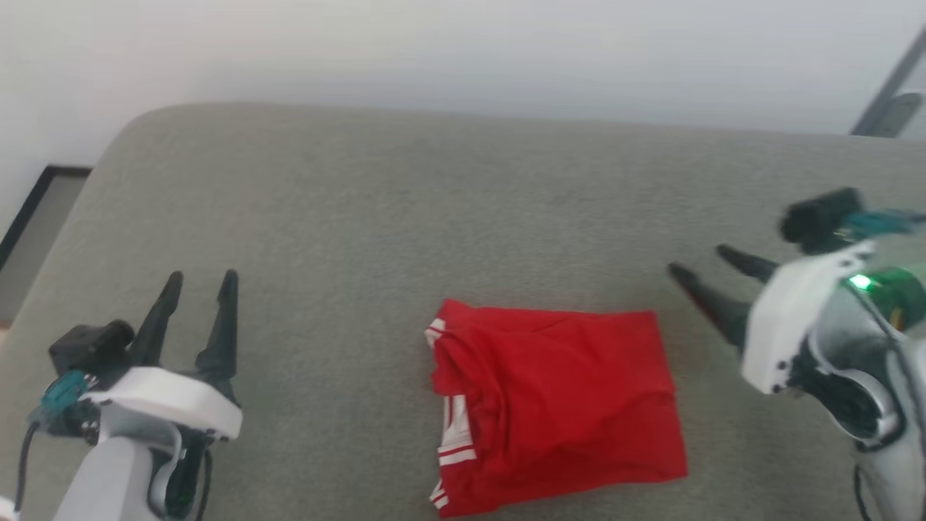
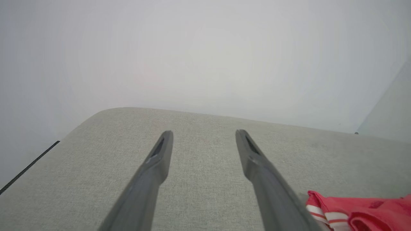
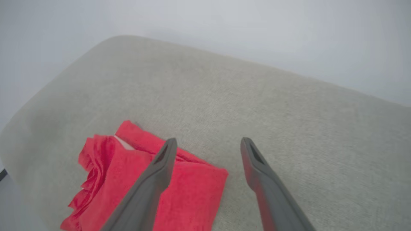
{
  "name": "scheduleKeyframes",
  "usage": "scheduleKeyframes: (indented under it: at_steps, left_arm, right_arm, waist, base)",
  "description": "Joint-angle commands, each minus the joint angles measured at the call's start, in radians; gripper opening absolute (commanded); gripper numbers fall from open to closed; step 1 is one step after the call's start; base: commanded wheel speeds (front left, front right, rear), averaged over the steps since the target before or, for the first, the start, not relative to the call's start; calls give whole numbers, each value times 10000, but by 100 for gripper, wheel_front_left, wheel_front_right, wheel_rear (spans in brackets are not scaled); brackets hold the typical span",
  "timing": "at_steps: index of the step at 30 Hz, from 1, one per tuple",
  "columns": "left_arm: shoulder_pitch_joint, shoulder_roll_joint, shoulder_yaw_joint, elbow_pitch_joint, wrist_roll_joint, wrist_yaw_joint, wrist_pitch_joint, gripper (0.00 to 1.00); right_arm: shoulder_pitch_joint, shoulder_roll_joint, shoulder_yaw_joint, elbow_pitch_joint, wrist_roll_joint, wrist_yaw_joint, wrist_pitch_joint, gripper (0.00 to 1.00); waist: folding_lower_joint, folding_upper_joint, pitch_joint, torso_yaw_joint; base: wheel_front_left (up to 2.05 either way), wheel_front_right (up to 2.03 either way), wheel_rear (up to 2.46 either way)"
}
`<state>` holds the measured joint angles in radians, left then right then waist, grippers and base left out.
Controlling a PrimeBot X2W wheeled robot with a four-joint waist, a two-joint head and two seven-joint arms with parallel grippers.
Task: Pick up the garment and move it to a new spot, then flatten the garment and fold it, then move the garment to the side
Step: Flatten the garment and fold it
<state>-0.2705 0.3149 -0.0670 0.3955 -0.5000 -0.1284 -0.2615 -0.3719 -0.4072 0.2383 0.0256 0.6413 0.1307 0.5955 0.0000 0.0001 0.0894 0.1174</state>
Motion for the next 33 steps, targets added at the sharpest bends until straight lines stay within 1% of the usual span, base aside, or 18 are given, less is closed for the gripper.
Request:
scheduleKeyframes:
  at_steps: [1,8,13,18,24,33]
  left_arm:
    - [192,70,63,-52,84,-26,-42,100]
    - [789,251,343,-273,252,-27,-41,100]
    - [1141,346,485,-358,285,-20,-42,100]
    - [1412,384,597,-457,222,-21,-42,100]
    - [1663,387,754,-533,202,-21,-42,100]
    - [1669,386,725,-547,209,-21,-42,100]
  right_arm:
    - [238,36,-166,51,11,1,-301,100]
    - [1249,-349,-928,626,-330,3,-2730,100]
    - [1715,-516,-984,1299,-628,1,-4498,100]
    - [1973,-460,-989,1932,-873,3,-5932,100]
    - [2059,-477,-734,2556,-851,3,-6842,100]
    - [1896,-553,-543,3158,-646,3,-7278,100]
  waist:
    - [0,-1,-216,-292]
    - [0,-1,-572,-909]
    - [0,-1,-767,-1206]
    - [0,-1,-856,-1377]
    - [0,-1,-874,-1445]
    - [0,-1,-880,-1363]
  base:
    - [0,0,0]
    - [0,0,0]
    - [0,0,0]
    - [0,0,0]
    - [0,0,0]
    - [0,0,0]
